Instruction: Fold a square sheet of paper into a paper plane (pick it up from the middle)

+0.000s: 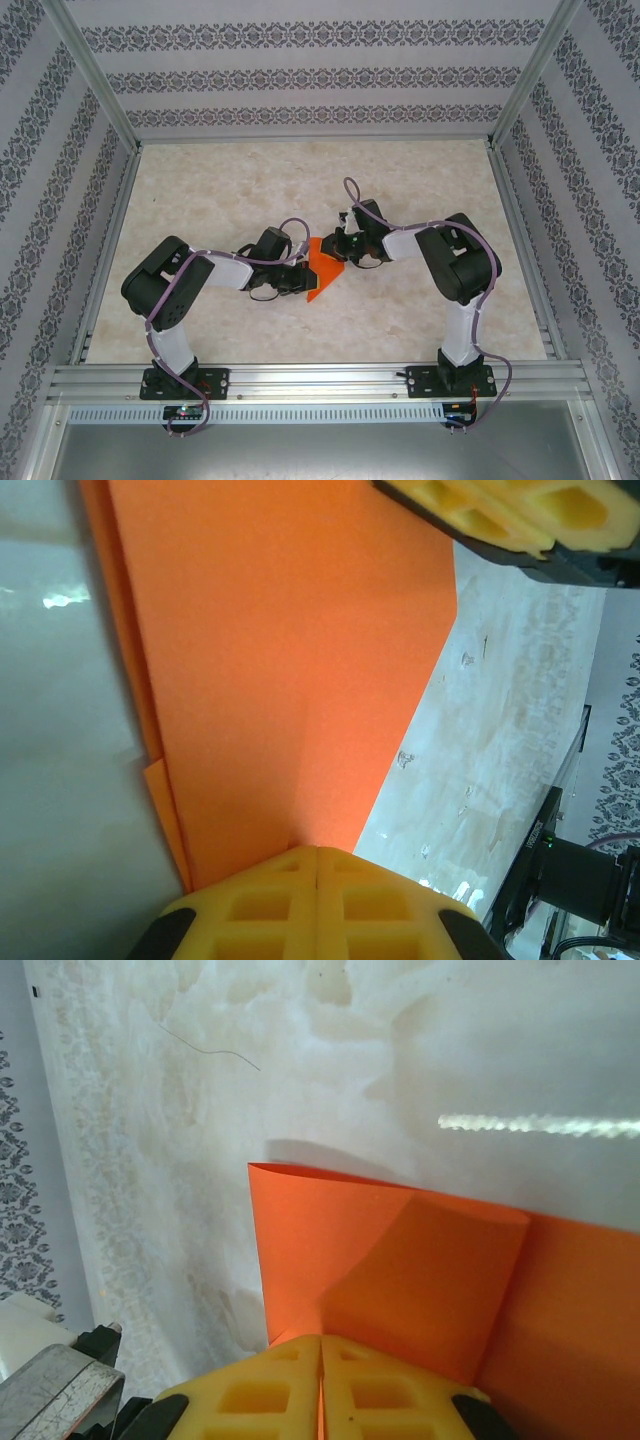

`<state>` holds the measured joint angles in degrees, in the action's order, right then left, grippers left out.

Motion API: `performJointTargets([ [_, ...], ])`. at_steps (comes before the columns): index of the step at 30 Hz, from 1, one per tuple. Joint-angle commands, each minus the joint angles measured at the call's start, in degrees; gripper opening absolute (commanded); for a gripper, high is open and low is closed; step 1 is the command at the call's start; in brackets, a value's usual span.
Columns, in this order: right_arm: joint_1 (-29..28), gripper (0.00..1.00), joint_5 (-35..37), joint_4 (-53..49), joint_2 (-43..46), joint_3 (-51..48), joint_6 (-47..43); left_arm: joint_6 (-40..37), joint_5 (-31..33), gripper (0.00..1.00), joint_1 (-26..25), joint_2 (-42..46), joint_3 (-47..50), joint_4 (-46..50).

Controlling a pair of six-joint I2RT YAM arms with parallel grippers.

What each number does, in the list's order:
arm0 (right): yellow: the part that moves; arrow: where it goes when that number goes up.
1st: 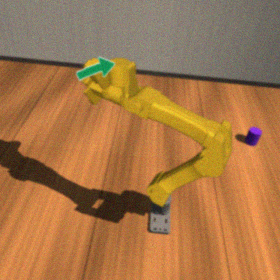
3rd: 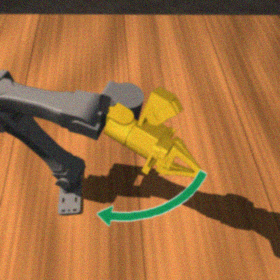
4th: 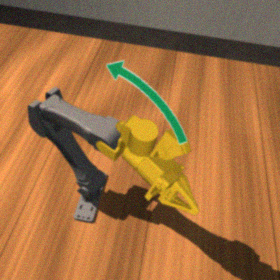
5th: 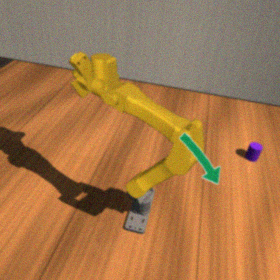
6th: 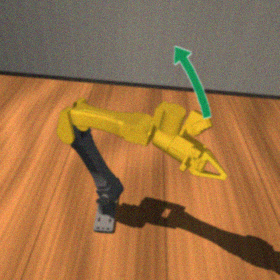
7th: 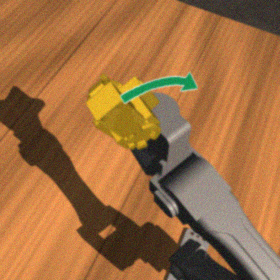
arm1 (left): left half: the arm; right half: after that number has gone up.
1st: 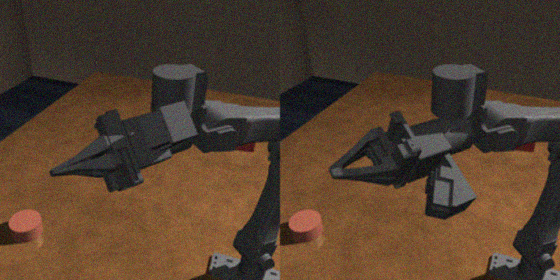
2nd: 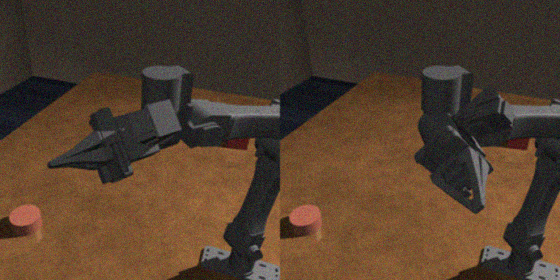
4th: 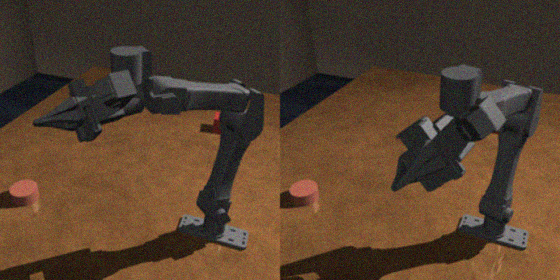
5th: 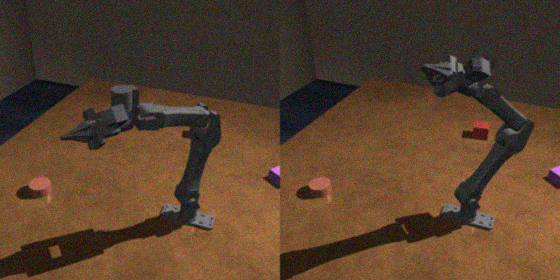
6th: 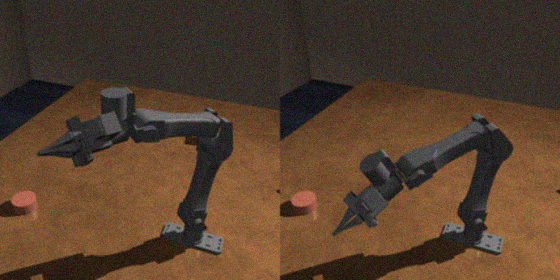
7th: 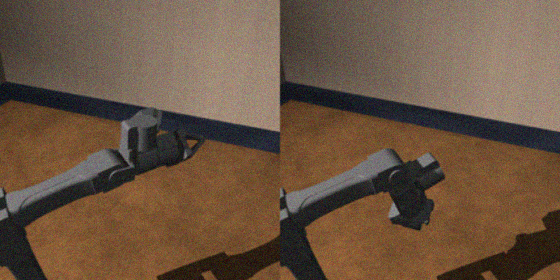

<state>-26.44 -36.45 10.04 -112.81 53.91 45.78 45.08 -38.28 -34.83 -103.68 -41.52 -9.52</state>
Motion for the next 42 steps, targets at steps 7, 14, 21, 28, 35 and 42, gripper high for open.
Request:
performJointTargets([
  [7,3.8,0.1,8.7,-1.7,-2.9,3.4,-2.6,-3.1,7.0,0.0,0.1,-5.2,4.1,11.8],
  [14,5.3,0.11,8.8,-3.5,-4.1,5.2,-3.9,-3.5,6.8,0.0,0.1,-5.3,3.8,12.1],
  [21,7.3,0.11,8.0,-3.8,-5.7,7.5,-4.1,-3.6,6.7,0.0,0.1,-5.4,3.5,12.2],
  [28,8.6,0.11,8.9,-6.3,-5.7,10.3,-5.4,-3.8,6.7,0.0,0.1,-5.3,3.5,12.4],
  [35,8.8,0.12,7.7,-8.6,-2.0,10.8,-6.4,-3.7,7.0,0.0,0.1,-5.0,3.3,12.6],
  [42,6.4,0.12,5.1,-6.9,7.6,4.3,-5.7,-3.9,7.0,0.0,0.0,-5.0,2.9,12.9],
])
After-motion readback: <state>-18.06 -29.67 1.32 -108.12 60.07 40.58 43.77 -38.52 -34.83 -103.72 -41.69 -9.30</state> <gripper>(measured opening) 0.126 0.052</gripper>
